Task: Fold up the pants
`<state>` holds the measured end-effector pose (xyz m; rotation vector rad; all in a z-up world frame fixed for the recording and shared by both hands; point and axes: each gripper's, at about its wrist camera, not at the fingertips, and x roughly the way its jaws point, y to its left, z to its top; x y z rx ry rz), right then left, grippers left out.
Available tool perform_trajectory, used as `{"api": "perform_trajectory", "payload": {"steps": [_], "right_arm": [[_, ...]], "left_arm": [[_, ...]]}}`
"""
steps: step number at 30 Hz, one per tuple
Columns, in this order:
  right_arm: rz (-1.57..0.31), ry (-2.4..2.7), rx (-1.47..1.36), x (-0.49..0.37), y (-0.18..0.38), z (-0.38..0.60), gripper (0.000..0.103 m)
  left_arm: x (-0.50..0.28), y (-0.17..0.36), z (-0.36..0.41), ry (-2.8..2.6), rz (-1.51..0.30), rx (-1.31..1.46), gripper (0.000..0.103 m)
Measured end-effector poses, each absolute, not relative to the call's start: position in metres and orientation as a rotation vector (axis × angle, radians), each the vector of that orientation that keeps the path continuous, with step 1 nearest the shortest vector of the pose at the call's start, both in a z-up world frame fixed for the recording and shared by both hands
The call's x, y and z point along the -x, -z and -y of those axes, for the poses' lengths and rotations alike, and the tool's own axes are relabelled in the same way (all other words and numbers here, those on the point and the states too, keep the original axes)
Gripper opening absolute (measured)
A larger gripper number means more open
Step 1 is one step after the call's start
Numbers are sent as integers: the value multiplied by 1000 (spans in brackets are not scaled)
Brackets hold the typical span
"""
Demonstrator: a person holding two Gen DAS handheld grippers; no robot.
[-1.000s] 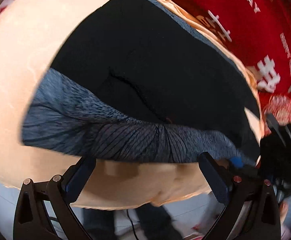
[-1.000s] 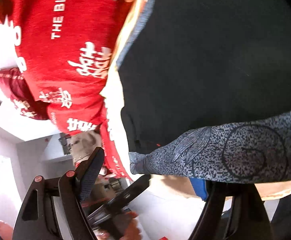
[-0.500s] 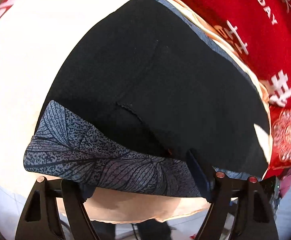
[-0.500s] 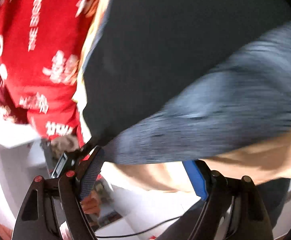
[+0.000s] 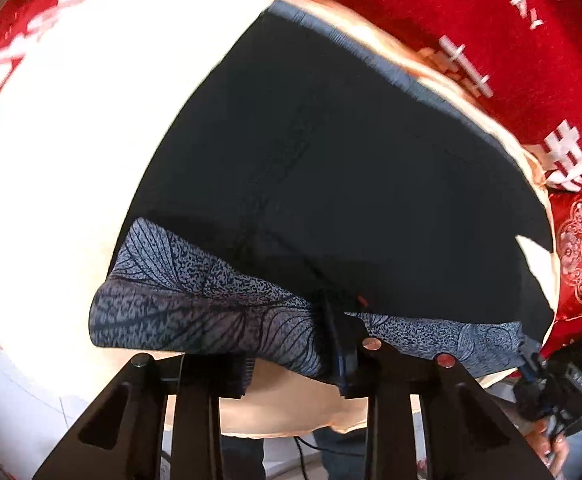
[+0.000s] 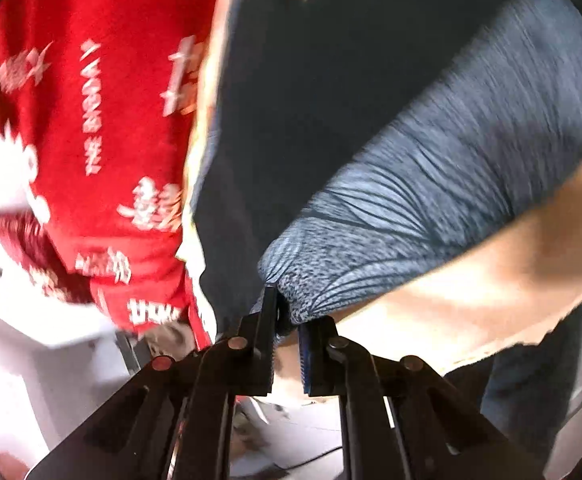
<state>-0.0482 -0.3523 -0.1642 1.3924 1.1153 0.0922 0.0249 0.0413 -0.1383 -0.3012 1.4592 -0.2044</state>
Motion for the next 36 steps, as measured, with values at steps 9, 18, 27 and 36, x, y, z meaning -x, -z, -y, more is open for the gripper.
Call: {"api": "perform_trajectory", "payload": {"steps": [9, 18, 27, 36], "right_arm": [[-1175, -290, -1228, -74, 95, 406, 8], [-1306, -306, -1037, -231, 145, 437, 8], [-1403, -293, -983, -290, 220, 437, 8], [-1322, -433, -772, -266, 131, 391, 54]], "left_arm": [[-110, 65, 4, 185, -1233, 300, 32], [-229, 126, 46, 45, -1145, 104, 51], [-277, 181, 36, -120, -1210, 65, 80], [-254, 135, 38, -71, -1190, -49, 80]]}}
